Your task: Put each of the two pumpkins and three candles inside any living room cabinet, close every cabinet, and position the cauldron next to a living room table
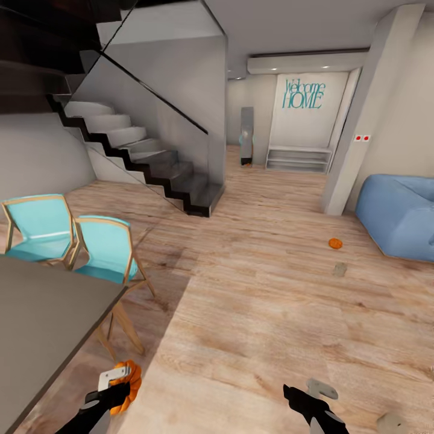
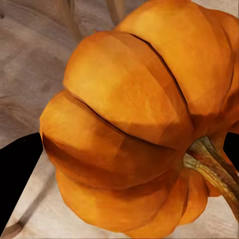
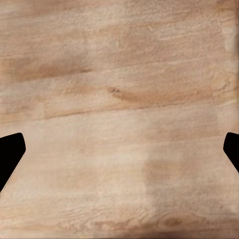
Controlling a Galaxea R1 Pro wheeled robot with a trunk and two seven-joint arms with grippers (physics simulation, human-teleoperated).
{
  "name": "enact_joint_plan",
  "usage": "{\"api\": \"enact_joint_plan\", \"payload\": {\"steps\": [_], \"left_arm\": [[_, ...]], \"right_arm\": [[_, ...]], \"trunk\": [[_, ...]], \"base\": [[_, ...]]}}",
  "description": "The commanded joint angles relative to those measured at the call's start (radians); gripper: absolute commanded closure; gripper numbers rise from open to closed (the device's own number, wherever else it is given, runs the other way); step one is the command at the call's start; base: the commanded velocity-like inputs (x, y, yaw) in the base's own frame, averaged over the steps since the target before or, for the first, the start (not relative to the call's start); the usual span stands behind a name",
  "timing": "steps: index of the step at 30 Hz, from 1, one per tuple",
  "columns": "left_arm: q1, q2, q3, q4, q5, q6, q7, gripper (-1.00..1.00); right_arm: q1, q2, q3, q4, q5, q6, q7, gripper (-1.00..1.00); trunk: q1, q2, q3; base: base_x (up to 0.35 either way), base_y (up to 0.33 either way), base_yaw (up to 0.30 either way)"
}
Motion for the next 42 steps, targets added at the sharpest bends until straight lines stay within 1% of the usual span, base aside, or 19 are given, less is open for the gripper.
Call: {"api": "enact_joint_plan", "payload": {"steps": [1,7,19,38,42], "left_arm": [[-0.001,0.001,-0.008,-0.001,0.009,-0.005,0.006,1.00],[0.000,0.001,-0.008,-0.001,0.009,-0.008,0.006,1.00],[0.000,0.000,-0.008,-0.001,0.009,-0.009,0.006,1.00],[0.000,0.000,-0.008,-0.001,0.009,-0.010,0.006,1.00],[0.000,0.000,-0.008,0.013,0.009,-0.020,0.006,1.00]], "right_arm": [[0.000,0.001,-0.001,-0.002,-0.010,0.005,-0.002,-1.00],[0.000,0.001,-0.001,-0.002,-0.010,0.005,-0.001,-1.00],[0.000,0.001,-0.003,-0.002,-0.010,0.005,-0.001,-1.00],[0.000,0.001,-0.003,-0.002,-0.010,0.005,-0.001,-1.00],[0.000,0.001,-0.003,-0.002,-0.010,0.005,-0.001,-1.00]], "trunk": [[0.001,-0.001,-0.001],[0.001,-0.001,-0.001],[0.001,-0.001,-0.001],[0.001,-0.001,-0.001],[0.001,-0.001,-0.001]], "base": [[0.321,0.082,-0.280],[0.322,0.075,-0.236],[0.323,0.082,-0.027],[0.332,0.001,-0.267],[0.333,0.000,-0.080]]}}
